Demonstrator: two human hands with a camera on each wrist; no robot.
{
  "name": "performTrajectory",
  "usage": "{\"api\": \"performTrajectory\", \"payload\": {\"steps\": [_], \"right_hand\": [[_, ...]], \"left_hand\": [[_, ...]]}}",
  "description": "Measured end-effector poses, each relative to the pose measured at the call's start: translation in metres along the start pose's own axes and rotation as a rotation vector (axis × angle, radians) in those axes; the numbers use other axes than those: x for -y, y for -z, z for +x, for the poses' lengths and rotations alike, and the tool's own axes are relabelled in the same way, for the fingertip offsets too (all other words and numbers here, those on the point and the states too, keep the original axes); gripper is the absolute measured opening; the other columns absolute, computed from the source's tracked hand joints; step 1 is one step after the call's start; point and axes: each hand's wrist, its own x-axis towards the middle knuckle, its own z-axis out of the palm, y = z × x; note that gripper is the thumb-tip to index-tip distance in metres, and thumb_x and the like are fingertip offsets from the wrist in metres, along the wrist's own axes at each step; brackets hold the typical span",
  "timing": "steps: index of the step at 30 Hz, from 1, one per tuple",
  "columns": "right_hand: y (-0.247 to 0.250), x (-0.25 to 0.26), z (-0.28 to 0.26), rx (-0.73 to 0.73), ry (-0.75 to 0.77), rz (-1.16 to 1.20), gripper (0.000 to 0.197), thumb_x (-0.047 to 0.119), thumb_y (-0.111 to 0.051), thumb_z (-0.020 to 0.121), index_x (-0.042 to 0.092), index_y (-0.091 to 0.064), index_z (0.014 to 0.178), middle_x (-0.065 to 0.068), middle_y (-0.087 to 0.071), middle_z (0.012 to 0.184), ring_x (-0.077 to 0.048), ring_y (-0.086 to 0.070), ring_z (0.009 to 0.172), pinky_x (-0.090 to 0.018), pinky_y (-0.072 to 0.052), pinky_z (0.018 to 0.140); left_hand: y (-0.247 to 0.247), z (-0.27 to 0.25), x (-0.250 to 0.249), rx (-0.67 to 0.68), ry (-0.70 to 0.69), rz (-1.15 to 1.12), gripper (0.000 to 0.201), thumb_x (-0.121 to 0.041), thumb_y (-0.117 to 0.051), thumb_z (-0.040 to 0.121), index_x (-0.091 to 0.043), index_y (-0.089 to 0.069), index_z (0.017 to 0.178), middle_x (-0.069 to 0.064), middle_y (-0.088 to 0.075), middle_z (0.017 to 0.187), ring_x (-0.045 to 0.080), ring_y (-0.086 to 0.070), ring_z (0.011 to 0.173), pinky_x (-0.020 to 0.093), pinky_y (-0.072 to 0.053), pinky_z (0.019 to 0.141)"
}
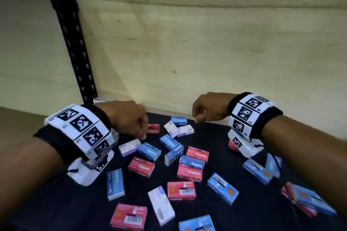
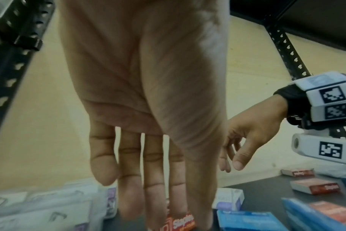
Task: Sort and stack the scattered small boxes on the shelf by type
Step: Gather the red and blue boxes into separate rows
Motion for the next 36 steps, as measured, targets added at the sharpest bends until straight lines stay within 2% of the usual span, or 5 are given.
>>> {"api": "performTrajectory", "payload": {"steps": [4,17,21,29,36], "right_hand": [[-0.003,0.012,0.029,0.089,0.058,-0.006,0.025,0.038,-0.072,0.086,0.024,-0.068,0.106,0.010,-0.068,0.102,-0.013,-0.061,0.095,-0.027,-0.045,0.082],[-0.011,0.019,0.045,0.230,0.052,-0.007,0.038,0.036,-0.083,0.075,0.021,-0.069,0.108,0.011,-0.064,0.087,-0.003,-0.055,0.076,-0.021,-0.045,0.069],[-0.009,0.014,0.037,0.227,0.010,-0.061,0.039,0.036,-0.083,0.075,0.018,-0.070,0.107,0.006,-0.067,0.093,-0.010,-0.057,0.081,-0.028,-0.048,0.078],[0.005,-0.010,-0.010,0.164,-0.074,-0.092,0.039,0.040,-0.080,0.078,0.019,-0.068,0.109,0.006,-0.064,0.095,-0.013,-0.056,0.085,-0.028,-0.046,0.077],[0.003,-0.073,-0.108,0.128,-0.277,-0.062,0.038,0.043,-0.078,0.079,0.020,-0.067,0.107,0.006,-0.065,0.097,-0.014,-0.058,0.087,-0.029,-0.045,0.077]], "left_hand": [[-0.004,0.000,0.011,0.087,0.091,-0.006,0.025,-0.047,-0.077,0.078,-0.026,-0.073,0.092,-0.018,-0.068,0.080,-0.004,-0.057,0.069,0.015,-0.040,0.058],[-0.011,0.003,0.003,0.172,0.127,0.100,0.033,-0.035,-0.083,0.073,-0.019,-0.071,0.100,-0.009,-0.072,0.087,0.003,-0.057,0.063,0.019,-0.046,0.058],[-0.005,-0.004,0.000,0.144,0.118,0.128,0.031,-0.030,-0.080,0.076,-0.019,-0.069,0.103,-0.009,-0.070,0.086,0.002,-0.056,0.062,0.023,-0.050,0.067],[0.020,-0.015,-0.017,0.017,0.047,0.089,0.026,-0.036,-0.080,0.072,-0.027,-0.067,0.093,-0.011,-0.069,0.083,0.010,-0.067,0.078,0.031,-0.057,0.077],[0.030,-0.003,-0.102,-0.049,-0.190,0.108,0.030,-0.040,-0.077,0.071,-0.028,-0.066,0.096,-0.012,-0.066,0.086,0.010,-0.063,0.080,0.030,-0.054,0.074]]}}
